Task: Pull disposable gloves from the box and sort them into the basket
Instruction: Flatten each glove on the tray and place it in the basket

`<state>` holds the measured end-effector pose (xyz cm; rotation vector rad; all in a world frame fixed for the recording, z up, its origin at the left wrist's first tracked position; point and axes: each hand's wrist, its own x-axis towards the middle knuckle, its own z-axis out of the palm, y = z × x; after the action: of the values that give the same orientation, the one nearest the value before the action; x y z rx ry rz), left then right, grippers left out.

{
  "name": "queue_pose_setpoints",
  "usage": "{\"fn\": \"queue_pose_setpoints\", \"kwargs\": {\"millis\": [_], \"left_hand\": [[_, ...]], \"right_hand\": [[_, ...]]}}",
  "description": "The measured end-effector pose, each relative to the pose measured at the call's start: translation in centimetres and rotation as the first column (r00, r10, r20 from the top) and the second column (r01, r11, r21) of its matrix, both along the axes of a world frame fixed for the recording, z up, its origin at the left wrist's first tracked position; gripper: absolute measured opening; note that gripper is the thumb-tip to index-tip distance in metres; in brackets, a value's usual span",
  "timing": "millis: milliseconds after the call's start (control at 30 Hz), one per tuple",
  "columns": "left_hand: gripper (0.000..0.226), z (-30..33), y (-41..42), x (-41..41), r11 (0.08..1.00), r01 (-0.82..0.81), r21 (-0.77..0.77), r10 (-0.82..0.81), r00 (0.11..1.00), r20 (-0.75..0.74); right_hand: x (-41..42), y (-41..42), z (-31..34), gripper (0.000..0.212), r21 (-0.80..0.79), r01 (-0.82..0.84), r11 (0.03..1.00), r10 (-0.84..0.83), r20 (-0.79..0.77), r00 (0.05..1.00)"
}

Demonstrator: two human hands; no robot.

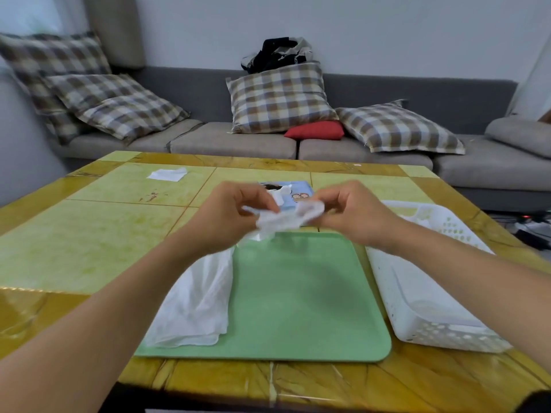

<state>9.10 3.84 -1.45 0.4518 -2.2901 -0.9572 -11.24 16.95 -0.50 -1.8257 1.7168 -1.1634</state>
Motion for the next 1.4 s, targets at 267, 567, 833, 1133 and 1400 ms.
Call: {"fn": "queue_pose_setpoints", "kwargs": {"millis": [267, 567, 833, 1133, 1400], "left_hand": [[0.009, -5.2, 1.3, 1.3, 0.925, 0.353, 0.143, -0.356, 0.665, 0.657], [0.037, -4.0, 0.6, 1.4, 0.944, 0.080, -0.321, 0.148, 0.767, 0.625], [0.015, -3.1, -4.9, 6.4, 0.944, -0.135, -0.301, 0.294, 0.757, 0.583], [0.015, -4.7, -3.7, 10.0, 0.988, -0.006, -0.155, 0.111, 0.723, 0.682], [0.012, -5.2, -3.9, 12.9, 0.991, -0.053, -0.125, 0.124, 0.731, 0.671]], "right_hand": [[1.0, 1.6, -3.4, 0.017, 0.699, -0.070, 0.712, 0.474, -0.405, 0.782], [1.0, -0.2, -3.9, 0.073, 0.556, 0.083, 0.827, 0.260, -0.509, 0.821], [8.3, -2.3, -5.2, 0.048, 0.251, -0.131, 0.959, 0.233, -0.440, 0.867], [14.1, -3.9, -6.8, 0.014, 0.370, -0.245, 0.896, 0.417, -0.514, 0.749], [12.9, -3.5, -7.3, 0.027, 0.407, -0.240, 0.881, 0.425, -0.460, 0.780]]}}
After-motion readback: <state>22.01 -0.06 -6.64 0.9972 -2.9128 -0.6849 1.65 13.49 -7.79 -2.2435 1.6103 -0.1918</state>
